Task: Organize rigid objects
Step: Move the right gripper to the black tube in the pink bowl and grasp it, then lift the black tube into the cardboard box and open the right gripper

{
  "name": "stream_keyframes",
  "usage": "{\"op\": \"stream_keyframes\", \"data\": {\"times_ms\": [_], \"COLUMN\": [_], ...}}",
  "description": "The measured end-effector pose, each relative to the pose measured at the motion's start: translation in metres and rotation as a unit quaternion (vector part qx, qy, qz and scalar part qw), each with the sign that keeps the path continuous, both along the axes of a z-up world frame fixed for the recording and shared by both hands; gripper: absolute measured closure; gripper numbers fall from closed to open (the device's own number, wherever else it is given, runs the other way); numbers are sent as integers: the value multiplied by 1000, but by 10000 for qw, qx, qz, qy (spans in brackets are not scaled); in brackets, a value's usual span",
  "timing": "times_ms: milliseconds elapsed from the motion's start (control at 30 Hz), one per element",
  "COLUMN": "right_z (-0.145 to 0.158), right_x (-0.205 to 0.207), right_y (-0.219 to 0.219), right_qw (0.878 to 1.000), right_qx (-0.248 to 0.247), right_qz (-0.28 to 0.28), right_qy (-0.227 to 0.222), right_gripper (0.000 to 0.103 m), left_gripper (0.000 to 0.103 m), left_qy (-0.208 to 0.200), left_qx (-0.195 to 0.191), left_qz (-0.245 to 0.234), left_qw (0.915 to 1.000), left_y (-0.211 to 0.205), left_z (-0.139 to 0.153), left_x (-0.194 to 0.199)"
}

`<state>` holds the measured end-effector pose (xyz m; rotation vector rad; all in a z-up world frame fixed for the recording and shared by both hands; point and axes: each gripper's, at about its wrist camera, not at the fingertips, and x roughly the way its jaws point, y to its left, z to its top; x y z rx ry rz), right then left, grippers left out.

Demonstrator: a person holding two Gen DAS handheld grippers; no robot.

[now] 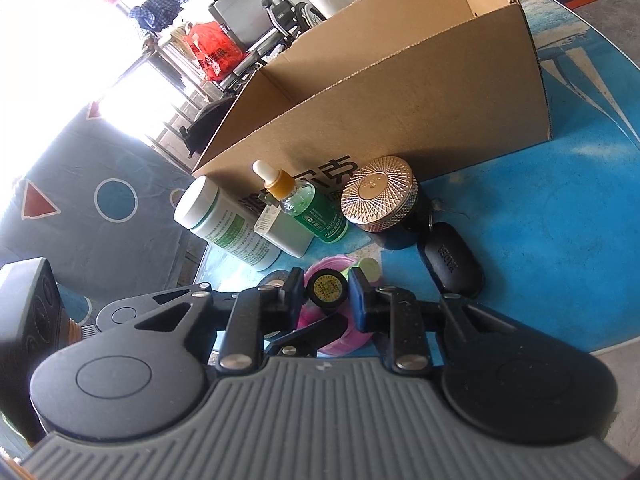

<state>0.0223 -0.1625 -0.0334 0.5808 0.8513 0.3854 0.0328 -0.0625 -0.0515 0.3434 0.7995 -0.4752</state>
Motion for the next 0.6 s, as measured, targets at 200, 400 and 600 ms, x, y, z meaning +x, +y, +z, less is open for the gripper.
{"op": "stream_keyframes", "data": {"times_ms": [200, 400, 600], "right_z": [6, 23, 61], "right_x": [3, 3, -1], "right_y": [11, 19, 26], "right_qw": [9994, 9975, 9924], "right_qx": [-176, -369, -576], "right_qz": [183, 338, 563], "right_qy": [-218, -504, -932], "right_gripper": [82, 81, 81], "left_gripper": [73, 76, 79], "left_qy": [-112, -424, -825], "left_qx": [-41, -69, -137], "left_qz": [97, 172, 269], "left_qw": [9999, 9989, 9961], "left_y": [4, 5, 7], "left_z": [4, 16, 47], "left_x": [-1, -9, -19]}}
